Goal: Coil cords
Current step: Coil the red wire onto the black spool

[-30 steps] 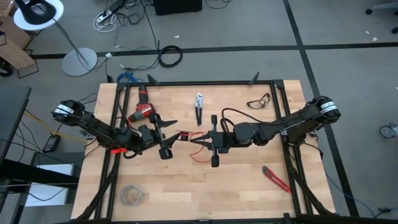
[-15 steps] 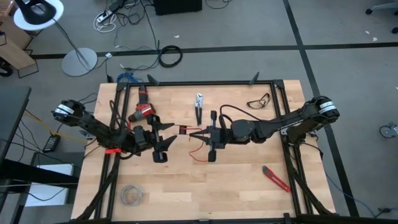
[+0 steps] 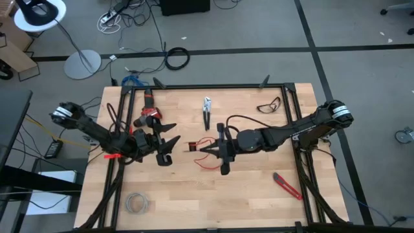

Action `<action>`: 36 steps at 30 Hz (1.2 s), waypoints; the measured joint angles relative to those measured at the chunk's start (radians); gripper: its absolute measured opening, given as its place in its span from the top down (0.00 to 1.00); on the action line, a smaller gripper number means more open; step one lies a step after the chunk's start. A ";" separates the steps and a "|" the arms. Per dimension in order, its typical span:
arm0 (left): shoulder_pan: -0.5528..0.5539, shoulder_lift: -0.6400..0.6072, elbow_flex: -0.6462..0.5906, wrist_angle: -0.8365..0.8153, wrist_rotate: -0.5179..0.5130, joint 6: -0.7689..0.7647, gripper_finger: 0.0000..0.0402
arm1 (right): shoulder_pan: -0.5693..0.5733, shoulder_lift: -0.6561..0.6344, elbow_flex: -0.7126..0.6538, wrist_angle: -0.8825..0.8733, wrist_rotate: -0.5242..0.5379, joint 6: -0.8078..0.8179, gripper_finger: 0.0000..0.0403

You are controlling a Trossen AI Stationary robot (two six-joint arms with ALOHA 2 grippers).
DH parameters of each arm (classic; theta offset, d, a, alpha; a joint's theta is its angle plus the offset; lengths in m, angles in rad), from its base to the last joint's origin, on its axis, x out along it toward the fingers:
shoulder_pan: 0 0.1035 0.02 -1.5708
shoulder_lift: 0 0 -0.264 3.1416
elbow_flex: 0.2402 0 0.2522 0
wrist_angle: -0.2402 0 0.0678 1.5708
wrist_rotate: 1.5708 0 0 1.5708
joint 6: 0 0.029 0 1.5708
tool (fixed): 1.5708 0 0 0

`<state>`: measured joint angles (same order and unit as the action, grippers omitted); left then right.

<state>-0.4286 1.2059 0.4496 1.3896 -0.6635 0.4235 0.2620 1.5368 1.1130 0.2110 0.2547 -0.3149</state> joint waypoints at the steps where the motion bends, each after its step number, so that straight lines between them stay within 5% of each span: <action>1: -0.007 -0.027 0.000 -0.070 -0.024 -0.016 0.44 | 0.000 0.000 0.000 -0.025 -0.009 0.002 1.00; 7: -0.027 -0.173 0.017 -0.505 -0.081 -0.170 0.45 | 0.003 0.000 0.000 -0.179 -0.078 0.007 1.00; 15: -0.028 -0.186 0.274 -1.324 -0.098 -0.461 0.45 | 0.003 0.000 0.000 -0.309 -0.101 0.000 1.00; 25: -0.008 -0.007 0.524 -1.722 0.016 -0.546 0.54 | 0.002 -0.001 0.000 -0.310 -0.095 -0.039 1.00; 36: -0.010 0.078 0.631 -1.889 0.073 -0.592 0.62 | -0.022 -0.001 0.000 -0.372 -0.102 -0.065 1.00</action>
<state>-0.4385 1.2839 1.0806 -0.4994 -0.5906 -0.1681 0.2395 1.5356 1.1130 -0.1614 0.1528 -0.3795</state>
